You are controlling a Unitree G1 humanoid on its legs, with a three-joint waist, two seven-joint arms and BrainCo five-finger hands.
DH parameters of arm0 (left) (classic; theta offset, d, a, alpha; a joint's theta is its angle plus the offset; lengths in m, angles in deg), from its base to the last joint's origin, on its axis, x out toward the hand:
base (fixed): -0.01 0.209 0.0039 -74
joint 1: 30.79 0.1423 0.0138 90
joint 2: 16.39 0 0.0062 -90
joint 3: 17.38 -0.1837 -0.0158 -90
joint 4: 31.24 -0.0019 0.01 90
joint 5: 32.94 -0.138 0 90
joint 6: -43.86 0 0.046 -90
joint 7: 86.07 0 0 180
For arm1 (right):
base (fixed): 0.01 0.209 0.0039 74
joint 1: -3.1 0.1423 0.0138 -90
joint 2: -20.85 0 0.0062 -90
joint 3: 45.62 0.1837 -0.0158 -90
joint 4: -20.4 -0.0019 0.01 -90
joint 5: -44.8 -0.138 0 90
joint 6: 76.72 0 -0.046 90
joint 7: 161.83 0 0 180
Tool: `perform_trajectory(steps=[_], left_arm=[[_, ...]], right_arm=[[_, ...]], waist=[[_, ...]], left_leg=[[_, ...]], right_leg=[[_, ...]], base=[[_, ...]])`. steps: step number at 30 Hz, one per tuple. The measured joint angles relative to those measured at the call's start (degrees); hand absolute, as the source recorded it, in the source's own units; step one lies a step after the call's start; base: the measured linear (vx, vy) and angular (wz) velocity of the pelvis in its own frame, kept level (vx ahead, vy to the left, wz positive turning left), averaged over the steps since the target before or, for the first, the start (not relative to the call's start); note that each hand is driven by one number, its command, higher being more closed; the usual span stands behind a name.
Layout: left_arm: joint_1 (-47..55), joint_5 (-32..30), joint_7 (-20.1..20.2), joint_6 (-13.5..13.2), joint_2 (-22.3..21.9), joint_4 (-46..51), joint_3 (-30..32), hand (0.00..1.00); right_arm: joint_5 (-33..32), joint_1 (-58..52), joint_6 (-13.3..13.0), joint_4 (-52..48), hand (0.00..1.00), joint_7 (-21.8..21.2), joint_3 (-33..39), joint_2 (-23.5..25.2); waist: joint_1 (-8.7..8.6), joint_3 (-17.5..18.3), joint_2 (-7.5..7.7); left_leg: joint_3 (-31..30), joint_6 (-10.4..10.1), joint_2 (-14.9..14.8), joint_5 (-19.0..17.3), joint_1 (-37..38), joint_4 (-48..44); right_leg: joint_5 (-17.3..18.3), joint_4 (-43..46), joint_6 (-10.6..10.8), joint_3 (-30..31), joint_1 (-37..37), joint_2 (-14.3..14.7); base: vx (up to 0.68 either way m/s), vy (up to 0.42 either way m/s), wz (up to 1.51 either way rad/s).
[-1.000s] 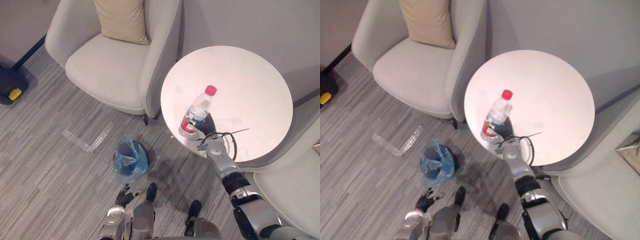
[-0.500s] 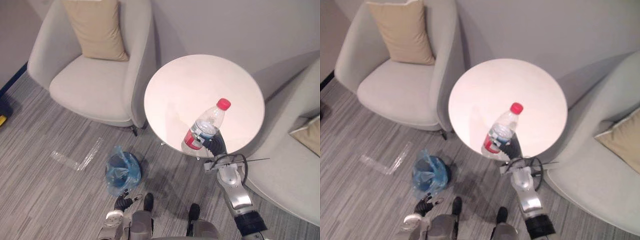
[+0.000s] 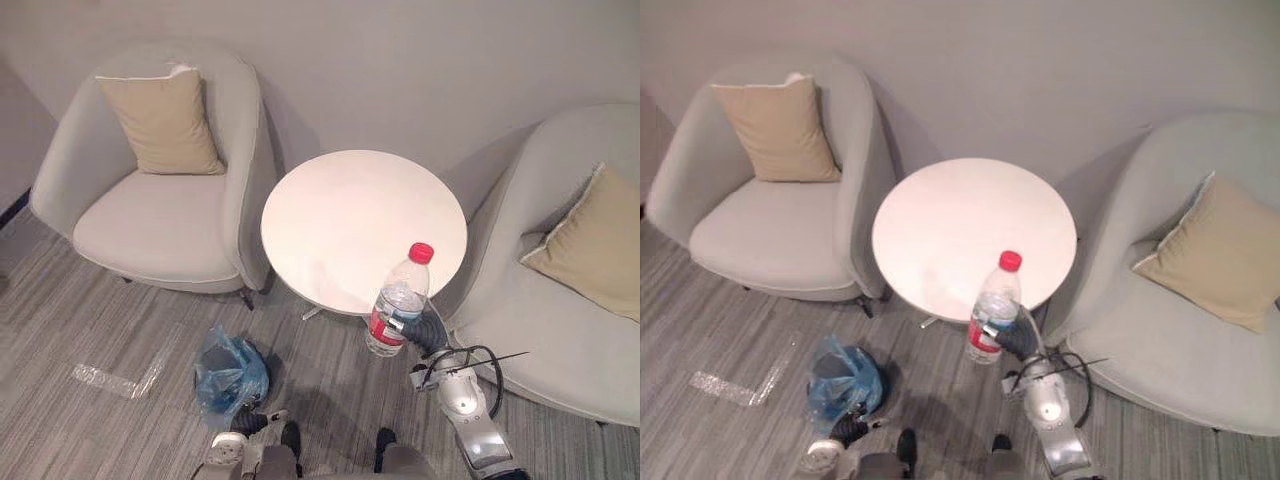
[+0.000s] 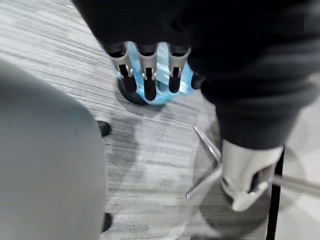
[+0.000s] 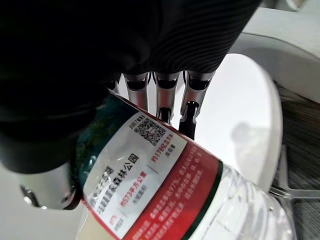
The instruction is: Gather rubbish on tea table into small bin, then transfer packed bag to large trash can.
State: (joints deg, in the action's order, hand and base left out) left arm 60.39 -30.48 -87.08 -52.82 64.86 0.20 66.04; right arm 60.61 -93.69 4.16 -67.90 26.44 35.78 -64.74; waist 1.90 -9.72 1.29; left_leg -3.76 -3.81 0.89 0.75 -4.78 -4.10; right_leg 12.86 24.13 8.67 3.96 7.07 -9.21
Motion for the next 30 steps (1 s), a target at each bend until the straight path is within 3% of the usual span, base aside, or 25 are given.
perform_trajectory(steps=[1, 2, 3, 5, 8, 9, 11, 12, 13, 14, 15, 16, 17, 19, 21, 23, 30], left_arm=[[-0.3, -0.1, -0.1, 0.0, -0.1, 0.3, 0.0, 0.00], [-0.2, -0.1, -0.2, 0.1, -0.7, 0.7, 0.0, 0.00], [-0.4, -0.1, -0.3, 0.0, -1.4, 0.7, 0.0, 0.00], [-0.4, 0.0, -0.4, 0.0, -2.1, 0.7, -0.1, 0.00], [-0.4, 0.1, -0.6, -0.2, -2.6, 0.7, -0.1, 0.00], [-0.4, 0.1, -0.8, -0.2, -2.9, 0.8, 0.0, 0.00], [-0.3, 0.0, -1.1, -0.2, -3.6, 0.7, 0.6, 0.00], [-0.3, -0.1, -1.1, -0.1, -3.4, 0.5, 0.9, 0.00], [-0.6, -0.1, -1.1, -0.1, -3.0, 0.6, 1.2, 0.00], [-1.0, 0.0, -1.1, -0.1, -2.8, 0.7, 1.2, 0.00], [-1.2, -0.3, -1.1, -0.1, -2.9, 0.7, 1.1, 0.00], [-0.8, -0.6, -1.2, -0.1, -3.0, 0.7, 1.1, 0.00], [-0.3, -1.1, -1.3, 0.0, -3.1, 0.6, 1.1, 0.00], [-0.2, -2.1, -1.4, 0.5, -3.5, -0.7, 0.9, 0.00], [-0.5, -2.4, -1.3, 0.7, -2.0, -0.6, 0.4, 0.00], [-0.5, -2.4, -1.3, 0.8, -1.3, -0.6, 0.4, 0.00], [-0.1, -3.3, -1.5, 0.9, -1.3, -0.6, 0.5, 0.00]], right_arm=[[0.0, 0.2, 0.0, -0.3, 1.00, 0.3, 0.1, -0.1], [0.0, 1.9, 0.0, -0.4, 1.00, 0.5, 0.0, -0.2], [0.0, 3.6, 0.1, -0.3, 1.00, 0.7, 0.0, -0.4], [-0.2, 5.0, 0.1, -0.3, 1.00, 1.3, 0.1, -0.3], [-0.3, 4.6, 0.0, 1.5, 1.00, 1.5, 0.1, -0.2], [-0.3, 4.6, 0.2, 2.2, 1.00, 1.5, 0.1, -0.2], [-0.3, 3.9, 0.7, 2.9, 1.00, 1.5, 0.5, -0.1], [-0.4, 3.1, 0.8, 2.8, 1.00, 1.5, 0.9, 0.0], [-0.7, 2.8, 0.7, 2.9, 1.00, 1.7, 1.7, 0.3], [-0.8, 2.7, 0.7, 3.0, 1.00, 1.8, 2.7, 0.2], [-0.8, 1.8, 1.0, 3.2, 1.00, 1.9, 4.4, 0.2], [-0.8, 1.4, 1.2, 3.2, 1.00, 2.0, 5.2, 0.2], [-0.8, 1.2, 1.3, 3.2, 1.00, 2.3, 5.6, 0.2], [-1.1, 1.1, 1.4, 3.1, 1.00, 3.1, 6.4, 0.4], [-1.2, 0.9, 1.5, 3.7, 1.00, 3.1, 6.6, 1.9], [-1.2, 0.7, 1.7, 3.8, 1.00, 3.0, 5.7, 3.8], [-1.2, 1.8, 1.8, 6.4, 1.00, 2.3, 3.0, 5.0]], waist=[[0.27, 0.6, -0.13], [1.89, 1.4, -1.22], [2.25, 1.3, -2.55], [2.05, 0.8, -4.55], [2.17, -0.5, -6.01], [2.17, -0.7, -6.41], [2.39, -1.4, -7.95], [1.60, -1.4, -7.50], [0.87, -1.9, -5.50], [0.99, -1.9, -5.21], [0.80, -1.8, -5.43], [0.43, -1.7, -5.52], [0.09, -1.6, -5.66], [-0.51, -0.4, -7.53], [-0.32, -0.3, -4.65], [-0.04, 0.2, -3.15], [1.26, 1.4, -2.22]], left_leg=[[-0.9, -0.5, 0.3, 0.5, -1.8, -0.5], [-1.7, -1.0, -0.2, 1.7, -4.5, -0.5], [-2.5, -1.2, -1.3, 2.9, -6.1, -0.5], [-5.0, -1.9, -2.8, 4.5, -8.1, -0.1], [-7.3, -2.7, -3.5, 6.0, -8.0, 0.3], [-7.1, -2.5, -3.9, 6.6, -7.9, 1.1], [-4.1, 0.7, -4.9, 5.4, -7.3, 3.6], [0.0, 3.3, -5.2, 1.4, -7.2, 5.4], [5.8, 5.4, -4.8, -2.2, -8.5, 3.2], [9.2, 5.8, -5.0, -1.7, -10.9, -3.8], [12.1, 5.6, -5.5, -2.0, -12.4, -16.0], [13.8, 4.0, -6.2, -3.5, -11.2, -20.6], [15.2, 3.1, -7.0, -5.7, -9.4, -20.9], [15.8, 0.1, -7.6, -9.5, -4.5, -10.7], [15.0, 0.3, -5.8, -7.0, -3.1, -4.9], [14.0, 0.6, -4.4, -6.6, -2.4, -4.5], [12.4, 1.8, -1.6, -6.2, -0.2, -1.9]], right_leg=[[0.5, -1.5, 0.2, 0.2, 0.3, 0.0], [0.2, -6.2, -0.5, -0.3, -0.2, 0.7], [-1.5, -9.3, -2.0, -0.8, -0.3, 1.8], [-4.9, -14.1, -2.8, -3.6, -1.7, 3.4], [-6.5, -16.7, -3.4, -6.3, -4.3, 4.6], [-6.6, -16.3, -3.5, -6.5, -4.1, 4.9], [-6.9, -15.7, -4.1, -7.6, -4.1, 5.4], [-7.4, -16.8, -5.6, -8.8, -3.9, 4.3], [-8.0, -18.6, -6.1, -11.0, -3.2, 1.7], [-9.0, -18.5, -6.3, -12.4, -2.8, 0.3], [-9.9, -18.3, -5.6, -14.5, -2.9, -0.9], [-10.0, -18.4, -5.4, -15.3, -3.2, -1.2], [-10.1, -18.5, -5.2, -15.7, -3.3, -1.1], [-11.0, -20.1, -4.0, -17.4, -3.3, 0.7], [-12.6, -22.2, -3.1, -18.4, -3.7, 0.0], [-12.9, -23.4, -2.7, -19.2, -5.6, -0.9], [-11.0, -23.2, -1.1, -19.0, -7.2, -2.8]], base=[[-0.06, -0.145, 0.82], [-0.07, -0.096, 0.42], [-0.15, -0.088, 0.33], [-0.13, -0.043, 0.43], [-0.10, -0.038, 0.43], [-0.15, -0.049, 0.21], [-0.15, -0.048, 0.31], [-0.19, -0.021, 0.74], [-0.19, -0.007, 0.79], [-0.15, 0.024, 0.84], [-0.11, -0.002, 0.65], [-0.08, 0.004, 0.59], [-0.08, 0.032, 0.45], [-0.03, 0.094, 0.55], [-0.03, 0.102, 0.51], [-0.01, 0.114, 0.35], [0.01, 0.049, 0.11]])
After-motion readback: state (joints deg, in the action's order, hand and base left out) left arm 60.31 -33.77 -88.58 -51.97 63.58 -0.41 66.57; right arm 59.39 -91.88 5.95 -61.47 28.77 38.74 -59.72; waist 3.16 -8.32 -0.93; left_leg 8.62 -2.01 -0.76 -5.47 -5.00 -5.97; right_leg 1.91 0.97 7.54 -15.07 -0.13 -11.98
